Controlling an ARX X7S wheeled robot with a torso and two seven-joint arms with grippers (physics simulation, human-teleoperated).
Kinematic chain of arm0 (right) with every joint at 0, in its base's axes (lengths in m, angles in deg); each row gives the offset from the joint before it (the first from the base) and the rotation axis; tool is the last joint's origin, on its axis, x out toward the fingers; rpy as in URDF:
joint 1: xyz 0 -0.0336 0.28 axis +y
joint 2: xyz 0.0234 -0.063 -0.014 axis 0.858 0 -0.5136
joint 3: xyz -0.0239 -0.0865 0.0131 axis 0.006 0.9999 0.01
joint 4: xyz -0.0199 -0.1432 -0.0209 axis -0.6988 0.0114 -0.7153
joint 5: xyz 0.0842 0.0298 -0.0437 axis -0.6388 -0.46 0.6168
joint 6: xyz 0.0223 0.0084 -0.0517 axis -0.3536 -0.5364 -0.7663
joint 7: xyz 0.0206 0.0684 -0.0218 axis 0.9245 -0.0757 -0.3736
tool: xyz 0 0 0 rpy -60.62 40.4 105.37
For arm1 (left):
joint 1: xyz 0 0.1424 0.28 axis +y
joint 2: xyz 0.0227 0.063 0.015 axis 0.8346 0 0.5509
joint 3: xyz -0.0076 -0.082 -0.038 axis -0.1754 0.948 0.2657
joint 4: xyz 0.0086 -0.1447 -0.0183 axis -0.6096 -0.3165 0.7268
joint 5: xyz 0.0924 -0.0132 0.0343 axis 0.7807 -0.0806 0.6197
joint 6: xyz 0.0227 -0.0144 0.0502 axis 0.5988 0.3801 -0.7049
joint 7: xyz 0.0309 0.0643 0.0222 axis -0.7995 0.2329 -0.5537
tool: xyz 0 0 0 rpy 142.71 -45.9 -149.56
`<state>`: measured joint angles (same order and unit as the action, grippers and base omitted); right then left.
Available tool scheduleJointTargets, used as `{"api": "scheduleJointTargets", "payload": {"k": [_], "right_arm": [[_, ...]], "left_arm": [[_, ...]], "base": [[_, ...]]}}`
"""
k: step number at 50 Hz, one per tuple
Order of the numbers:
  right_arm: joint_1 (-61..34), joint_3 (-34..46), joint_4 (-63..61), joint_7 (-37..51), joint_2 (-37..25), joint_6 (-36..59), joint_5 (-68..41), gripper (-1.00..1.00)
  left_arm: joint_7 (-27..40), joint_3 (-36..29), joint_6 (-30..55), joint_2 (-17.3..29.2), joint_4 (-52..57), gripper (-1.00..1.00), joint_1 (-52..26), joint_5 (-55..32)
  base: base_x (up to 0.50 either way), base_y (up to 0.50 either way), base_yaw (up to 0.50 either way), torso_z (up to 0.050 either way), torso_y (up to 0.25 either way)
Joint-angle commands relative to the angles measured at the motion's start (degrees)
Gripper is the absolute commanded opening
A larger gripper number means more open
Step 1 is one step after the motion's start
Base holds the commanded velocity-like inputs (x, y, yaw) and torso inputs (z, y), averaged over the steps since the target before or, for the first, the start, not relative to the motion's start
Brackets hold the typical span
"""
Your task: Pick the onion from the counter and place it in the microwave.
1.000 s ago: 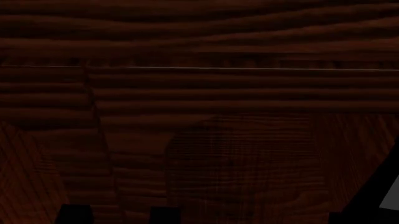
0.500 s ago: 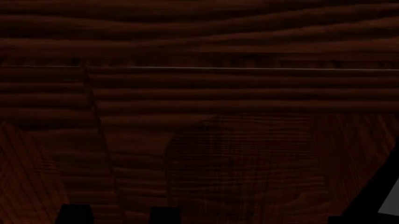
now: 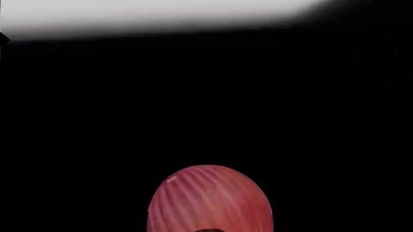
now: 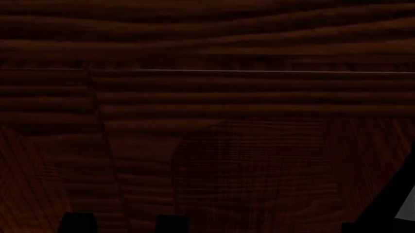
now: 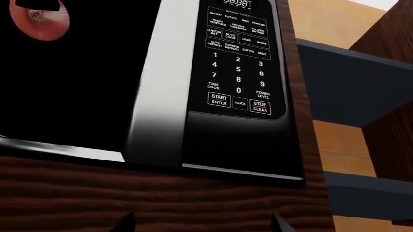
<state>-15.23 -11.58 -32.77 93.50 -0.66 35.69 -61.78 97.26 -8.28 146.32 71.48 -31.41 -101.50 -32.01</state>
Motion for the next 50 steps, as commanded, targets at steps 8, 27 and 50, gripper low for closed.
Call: {"api": "scheduleJointTargets", "payload": {"k": [8, 27, 50], "right_arm": [[-0.02, 0.5, 0.0, 0.28, 0.0, -0.23, 0.53, 1.0], [-0.33, 0.84, 0.0, 0.0, 0.0, -0.38, 0.33, 1.0], [-0.31, 1.54, 0.0, 0.87, 0.0, -0.65, 1.33, 1.0]], "left_arm": [[1.26, 1.85, 5.89, -0.03, -4.82, -1.0, -0.07, -1.13], [1.48, 3.57, 7.2, -0.03, -11.64, -1.0, -0.07, -0.52], [0.8, 2.72, 7.39, -0.02, -19.04, -1.0, -0.07, -0.62]], "base": [[0.0, 0.0, 0.0, 0.0, 0.0], [0.0, 0.0, 0.0, 0.0, 0.0], [0.0, 0.0, 0.0, 0.0, 0.0]]}}
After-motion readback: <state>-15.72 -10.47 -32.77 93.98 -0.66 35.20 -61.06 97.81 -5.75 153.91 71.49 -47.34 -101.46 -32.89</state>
